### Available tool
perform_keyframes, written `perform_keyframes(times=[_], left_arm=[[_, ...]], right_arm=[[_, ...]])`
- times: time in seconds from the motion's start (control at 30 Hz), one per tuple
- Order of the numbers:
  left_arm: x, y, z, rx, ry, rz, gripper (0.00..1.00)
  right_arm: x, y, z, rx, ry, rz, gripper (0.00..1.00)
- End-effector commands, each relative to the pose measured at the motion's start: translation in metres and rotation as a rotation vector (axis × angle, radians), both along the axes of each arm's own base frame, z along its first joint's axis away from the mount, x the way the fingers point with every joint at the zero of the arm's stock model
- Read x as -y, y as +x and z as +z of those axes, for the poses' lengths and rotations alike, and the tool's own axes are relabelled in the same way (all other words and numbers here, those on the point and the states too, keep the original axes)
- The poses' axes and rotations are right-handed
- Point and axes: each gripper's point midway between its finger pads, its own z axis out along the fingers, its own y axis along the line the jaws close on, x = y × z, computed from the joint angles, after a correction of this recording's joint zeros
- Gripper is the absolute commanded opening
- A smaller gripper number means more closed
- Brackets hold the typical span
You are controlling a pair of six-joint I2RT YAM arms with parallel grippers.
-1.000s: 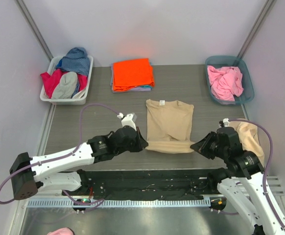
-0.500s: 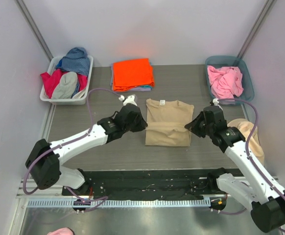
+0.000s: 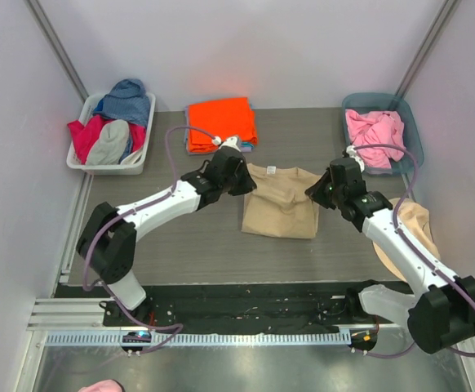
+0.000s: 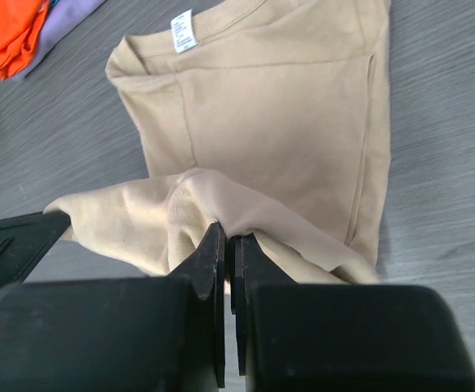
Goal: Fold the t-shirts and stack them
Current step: Fold the tshirt
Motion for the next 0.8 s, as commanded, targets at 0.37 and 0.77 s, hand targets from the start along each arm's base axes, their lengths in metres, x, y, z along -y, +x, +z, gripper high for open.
perform_keyframes(times=[0.37,0.77], left_arm=[[0.014,0.101,-0.01,0.039,-0.087,-0.021,0.0],[-0.07,0.165,-0.008,0.021,-0.126,0.109,1.0]], right_arm=[[0.064,0.104,-0.008,0.109,0.004,-0.158,0.01],[0.114,0.149,-0.007,0.144,0.049,-0.166,0.66]])
